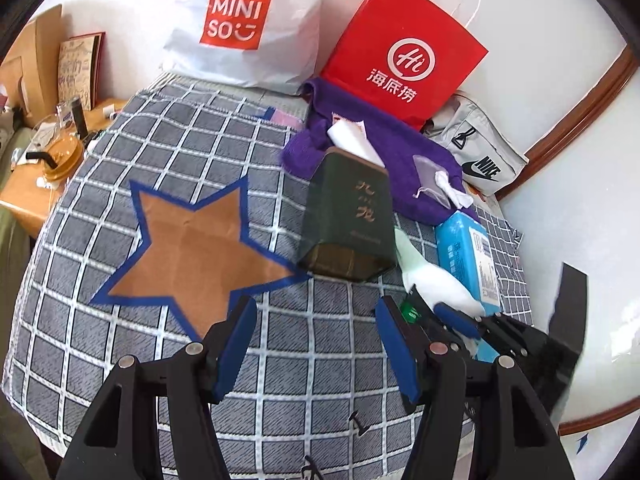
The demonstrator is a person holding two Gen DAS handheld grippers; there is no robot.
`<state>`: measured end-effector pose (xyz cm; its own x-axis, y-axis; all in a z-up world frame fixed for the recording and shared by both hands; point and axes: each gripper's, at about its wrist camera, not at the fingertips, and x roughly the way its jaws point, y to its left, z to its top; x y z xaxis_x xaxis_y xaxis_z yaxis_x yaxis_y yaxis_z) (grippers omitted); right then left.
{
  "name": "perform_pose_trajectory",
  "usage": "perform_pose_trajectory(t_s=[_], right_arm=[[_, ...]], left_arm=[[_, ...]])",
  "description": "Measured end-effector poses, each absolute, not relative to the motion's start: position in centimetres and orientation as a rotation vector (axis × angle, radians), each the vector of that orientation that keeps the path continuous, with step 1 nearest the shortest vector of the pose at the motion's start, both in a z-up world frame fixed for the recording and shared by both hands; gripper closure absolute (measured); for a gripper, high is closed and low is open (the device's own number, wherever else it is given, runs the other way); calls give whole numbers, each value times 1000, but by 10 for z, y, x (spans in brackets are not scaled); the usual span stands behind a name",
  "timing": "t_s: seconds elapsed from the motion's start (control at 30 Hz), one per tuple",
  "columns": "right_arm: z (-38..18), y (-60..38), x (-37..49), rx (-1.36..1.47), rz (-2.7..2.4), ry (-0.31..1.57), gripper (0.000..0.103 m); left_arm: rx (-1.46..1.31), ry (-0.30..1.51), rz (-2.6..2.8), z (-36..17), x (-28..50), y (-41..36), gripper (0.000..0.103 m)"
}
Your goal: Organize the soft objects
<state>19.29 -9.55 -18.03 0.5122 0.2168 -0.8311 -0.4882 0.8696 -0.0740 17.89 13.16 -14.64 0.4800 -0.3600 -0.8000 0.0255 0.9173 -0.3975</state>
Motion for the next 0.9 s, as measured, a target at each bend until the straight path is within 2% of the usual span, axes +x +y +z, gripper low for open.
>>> perform_pose_trajectory(t_s=[0.27,0.3,0.33,0.63,0.9], right_arm=[[-186,-96,193,-283,447,945,83],[-184,-98,192,-251,461,948,86],[-181,-101,192,-217,481,951,94],[-183,-108,190,-150,511,964,94],[-173,-110,190,-220,398,929,94]], left_arm=[[-365,1060,-242,-156,168,137,43],[-365,1063,-243,-156,167,137,43],[-362,1066,-243,-157,166,136,43],[-353,1082,-260,-162,158,123,43],[-342,1085,-253,-162,153,123,43]])
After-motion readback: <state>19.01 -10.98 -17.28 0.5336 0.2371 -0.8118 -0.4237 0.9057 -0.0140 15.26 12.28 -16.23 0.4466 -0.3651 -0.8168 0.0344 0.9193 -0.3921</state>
